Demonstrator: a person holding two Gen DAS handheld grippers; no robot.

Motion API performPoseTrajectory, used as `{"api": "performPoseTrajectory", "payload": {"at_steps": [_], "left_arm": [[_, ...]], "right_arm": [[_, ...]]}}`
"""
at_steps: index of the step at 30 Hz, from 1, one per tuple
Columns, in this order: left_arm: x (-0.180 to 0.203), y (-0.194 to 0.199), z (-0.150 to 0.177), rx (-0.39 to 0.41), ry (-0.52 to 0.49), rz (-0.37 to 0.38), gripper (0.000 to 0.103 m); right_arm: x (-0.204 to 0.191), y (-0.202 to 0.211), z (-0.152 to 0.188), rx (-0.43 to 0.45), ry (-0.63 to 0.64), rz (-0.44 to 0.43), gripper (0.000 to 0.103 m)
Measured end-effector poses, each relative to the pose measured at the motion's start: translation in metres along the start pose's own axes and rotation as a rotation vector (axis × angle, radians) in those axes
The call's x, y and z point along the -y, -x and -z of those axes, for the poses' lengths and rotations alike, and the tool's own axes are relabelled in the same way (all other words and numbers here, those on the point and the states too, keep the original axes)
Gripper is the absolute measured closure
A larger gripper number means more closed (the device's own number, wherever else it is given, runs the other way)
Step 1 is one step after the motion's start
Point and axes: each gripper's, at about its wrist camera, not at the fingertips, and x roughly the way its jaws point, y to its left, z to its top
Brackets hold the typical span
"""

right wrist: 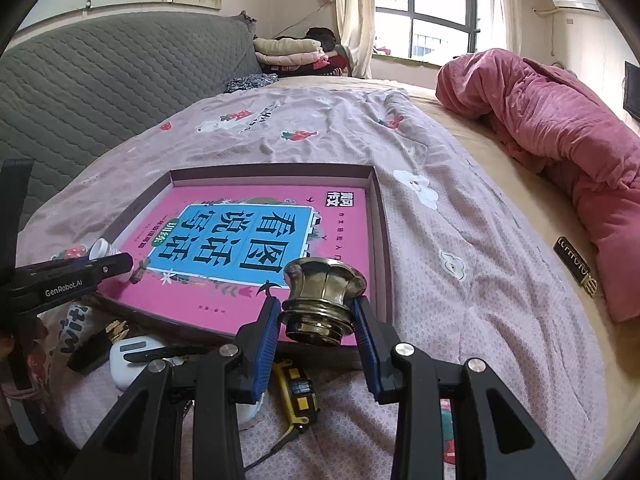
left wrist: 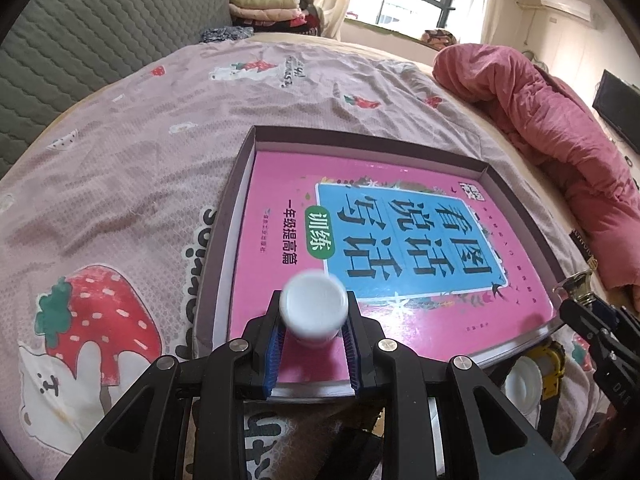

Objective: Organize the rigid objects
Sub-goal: 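Lower the white bottle into the box with the left gripper while the right lowers the brass fitting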

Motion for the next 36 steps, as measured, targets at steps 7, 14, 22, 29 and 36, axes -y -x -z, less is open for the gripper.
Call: {"api": "performPoseTrajectory", "payload": {"at_steps": [7,14,22,29,36], "left_arm": [[-0.002,-0.001,0.001,0.002,0.005,0.005,0.075],[-0.007,0.001,0.001,0.011,0.024,0.008,0.075],[-0.006,0.004,0.002,0.014,0.014,0.001,0.065],[-0.008,0.009,0.003,0.019,0.013,-0.004,0.059],[-0.009,0.015,0.004,0.015,0.019,0.006,0.052]], "right_arm": [[0.004,-0.002,0.000,-0.004,-0.005,0.008,0.066],[0.002,-0.005,-0.001,-0.020,0.004,0.015,0.065],[-0.002,-0.013,-0.007,-0.097,0.033,0.049,0.065],[0.002,-0.016,-0.010,-0.138,0.014,0.055,0.065],[0.008,-0.011,-0.007,-0.135,-0.011,0.047,0.066]]}}
